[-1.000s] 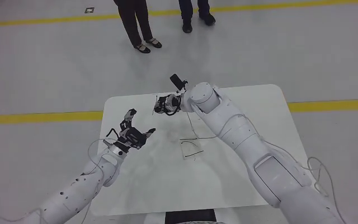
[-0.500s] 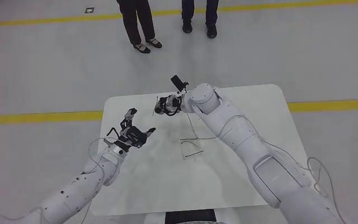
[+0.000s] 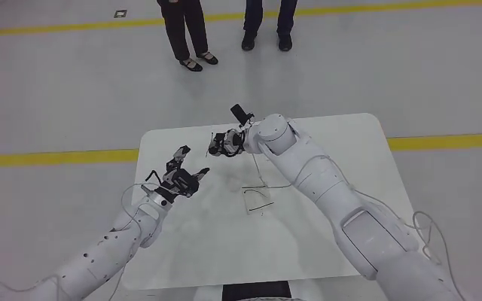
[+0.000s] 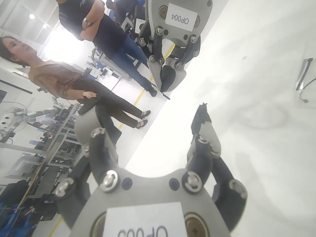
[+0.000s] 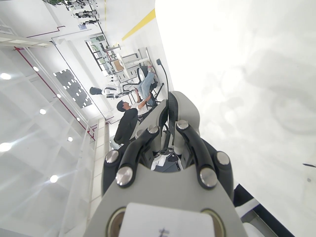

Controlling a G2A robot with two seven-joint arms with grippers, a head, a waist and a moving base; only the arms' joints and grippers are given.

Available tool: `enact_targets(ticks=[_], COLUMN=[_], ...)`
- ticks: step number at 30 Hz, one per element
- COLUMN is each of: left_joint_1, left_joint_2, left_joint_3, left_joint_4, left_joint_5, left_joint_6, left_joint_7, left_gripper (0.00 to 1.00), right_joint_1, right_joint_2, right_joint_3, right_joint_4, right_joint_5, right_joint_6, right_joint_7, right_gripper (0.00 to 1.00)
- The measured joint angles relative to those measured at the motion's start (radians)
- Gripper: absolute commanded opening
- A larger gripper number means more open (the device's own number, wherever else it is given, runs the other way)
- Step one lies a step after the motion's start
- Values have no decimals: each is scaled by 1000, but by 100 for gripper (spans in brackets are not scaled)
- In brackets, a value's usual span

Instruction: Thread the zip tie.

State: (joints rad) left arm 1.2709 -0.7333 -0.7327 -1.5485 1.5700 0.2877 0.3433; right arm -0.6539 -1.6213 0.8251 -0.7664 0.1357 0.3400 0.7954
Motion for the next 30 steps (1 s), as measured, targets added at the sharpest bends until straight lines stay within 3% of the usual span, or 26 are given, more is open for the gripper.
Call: enact_targets(ticks=[16,30], left_joint_1=[-44,-111], left_joint_2=[-14,-26], left_joint_3=[43,108], left_joint_4=[28,61], left_joint_5=[0,0], left_joint_6=[-17,0], left_joint_7=[-5,-25], left_gripper=[31,28], right_joint_1=[27,48], right_joint_2=[-8,-8], right_joint_3=[-37,-64], right_joint_4=[44,66], right_joint_5=[52,92], right_joint_6=[0,0], right_joint_7=[-10,-1], right_gripper=[0,0])
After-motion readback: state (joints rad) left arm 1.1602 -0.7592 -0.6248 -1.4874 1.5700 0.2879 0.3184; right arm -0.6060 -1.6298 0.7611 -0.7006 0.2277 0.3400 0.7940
